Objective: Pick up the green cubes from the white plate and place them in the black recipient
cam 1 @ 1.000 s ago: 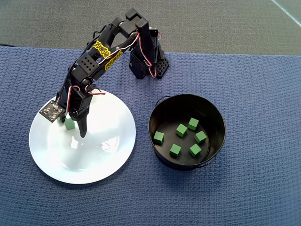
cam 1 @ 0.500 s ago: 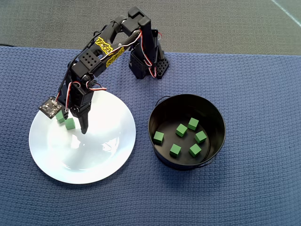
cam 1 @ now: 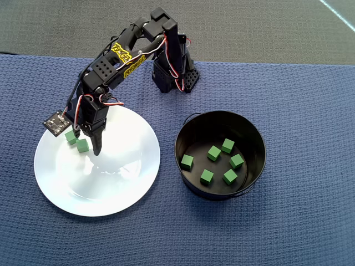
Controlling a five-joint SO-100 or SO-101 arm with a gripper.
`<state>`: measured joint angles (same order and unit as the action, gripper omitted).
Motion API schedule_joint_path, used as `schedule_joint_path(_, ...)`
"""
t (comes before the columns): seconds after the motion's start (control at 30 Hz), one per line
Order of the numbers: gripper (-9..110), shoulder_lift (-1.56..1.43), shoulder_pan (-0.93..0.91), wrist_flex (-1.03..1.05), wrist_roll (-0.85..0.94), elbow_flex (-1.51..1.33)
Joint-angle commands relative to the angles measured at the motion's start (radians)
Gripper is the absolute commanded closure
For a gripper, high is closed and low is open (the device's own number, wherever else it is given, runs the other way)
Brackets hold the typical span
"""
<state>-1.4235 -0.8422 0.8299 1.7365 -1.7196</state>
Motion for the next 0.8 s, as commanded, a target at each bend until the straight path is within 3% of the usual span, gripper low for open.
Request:
schedule_joint_path(0.0, 73, -0.054, -0.025, -0.06, 0.012, -0.025)
schedule_joint_path(0.77, 74, 0.044, -0.043, -0.126, 0.002, -0.025)
